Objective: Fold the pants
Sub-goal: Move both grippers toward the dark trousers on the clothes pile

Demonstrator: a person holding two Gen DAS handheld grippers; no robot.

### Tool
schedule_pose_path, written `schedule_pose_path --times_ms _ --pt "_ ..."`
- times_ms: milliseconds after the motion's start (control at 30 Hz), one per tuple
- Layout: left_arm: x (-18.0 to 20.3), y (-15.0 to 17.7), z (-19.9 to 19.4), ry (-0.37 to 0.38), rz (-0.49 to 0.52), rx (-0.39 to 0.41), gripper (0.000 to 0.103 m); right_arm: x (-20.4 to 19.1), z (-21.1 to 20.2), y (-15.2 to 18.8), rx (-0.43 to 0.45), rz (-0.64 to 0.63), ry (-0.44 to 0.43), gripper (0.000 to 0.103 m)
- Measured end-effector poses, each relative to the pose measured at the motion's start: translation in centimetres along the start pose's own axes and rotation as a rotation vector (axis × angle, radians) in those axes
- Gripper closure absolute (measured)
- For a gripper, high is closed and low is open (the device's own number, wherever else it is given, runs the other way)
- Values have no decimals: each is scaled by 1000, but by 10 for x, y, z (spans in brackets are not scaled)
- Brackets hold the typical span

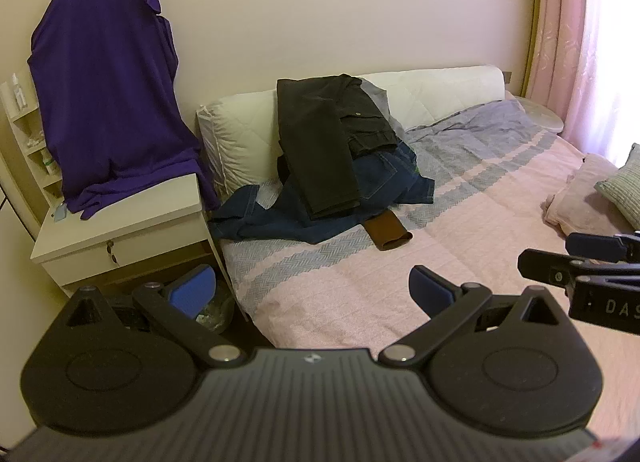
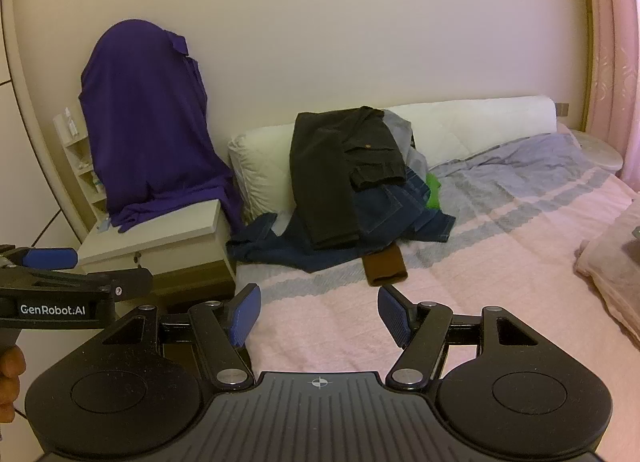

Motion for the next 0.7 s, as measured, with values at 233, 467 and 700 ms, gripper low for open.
schedule_pose_path --times_ms 233,467,700 --pt "3 -3 7 1 1 -11 1 5 5 -4 -9 3 -1 41" --pt "6 -2 9 9 13 -14 1 12 7 -4 -10 12 4 41" --pt "7 -4 18 17 17 -26 1 14 13 -3 -10 9 1 41"
Point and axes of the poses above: each gripper's, at about its wrist camera, not at the fingertips, and z roughly the way its jaws point, x to its right, y to its underside, the point moved 1 cm from there along z, roughly the way its jaws point, and after that the axes turned 3 degrees about -x, right-handed, at the moved point
